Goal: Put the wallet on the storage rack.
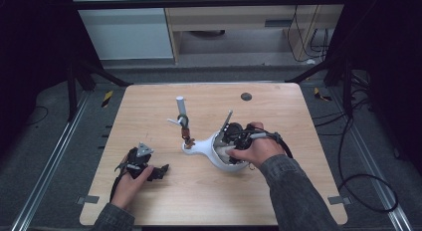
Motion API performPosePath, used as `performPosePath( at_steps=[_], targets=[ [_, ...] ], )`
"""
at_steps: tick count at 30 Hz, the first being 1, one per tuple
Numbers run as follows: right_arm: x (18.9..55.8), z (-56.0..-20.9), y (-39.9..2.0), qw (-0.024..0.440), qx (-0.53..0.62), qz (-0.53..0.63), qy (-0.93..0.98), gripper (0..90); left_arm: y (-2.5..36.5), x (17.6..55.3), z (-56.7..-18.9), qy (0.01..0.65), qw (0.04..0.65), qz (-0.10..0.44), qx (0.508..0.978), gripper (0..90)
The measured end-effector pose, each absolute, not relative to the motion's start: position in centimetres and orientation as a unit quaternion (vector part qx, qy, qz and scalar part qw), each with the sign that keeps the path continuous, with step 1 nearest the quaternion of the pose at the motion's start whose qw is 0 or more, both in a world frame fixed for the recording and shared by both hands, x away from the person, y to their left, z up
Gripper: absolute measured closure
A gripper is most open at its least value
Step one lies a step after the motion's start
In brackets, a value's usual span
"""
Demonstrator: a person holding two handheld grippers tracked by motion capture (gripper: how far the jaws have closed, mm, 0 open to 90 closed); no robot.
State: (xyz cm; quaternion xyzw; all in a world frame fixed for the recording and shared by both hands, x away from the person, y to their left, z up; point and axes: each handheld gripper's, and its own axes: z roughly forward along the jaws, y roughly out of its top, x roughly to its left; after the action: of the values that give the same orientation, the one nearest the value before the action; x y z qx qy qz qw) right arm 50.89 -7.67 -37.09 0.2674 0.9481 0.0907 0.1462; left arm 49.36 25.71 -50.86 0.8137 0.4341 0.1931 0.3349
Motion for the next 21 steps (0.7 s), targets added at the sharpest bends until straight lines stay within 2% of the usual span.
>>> performPosePath(
  at_steps=[21],
  targets=[
    [49.9,-36.2,-10.9,0.176,0.304,0.165,0.921,8.8,25.7,49.4,-50.9,0.434,0.335,0.193,0.814,0.0]
  ],
)
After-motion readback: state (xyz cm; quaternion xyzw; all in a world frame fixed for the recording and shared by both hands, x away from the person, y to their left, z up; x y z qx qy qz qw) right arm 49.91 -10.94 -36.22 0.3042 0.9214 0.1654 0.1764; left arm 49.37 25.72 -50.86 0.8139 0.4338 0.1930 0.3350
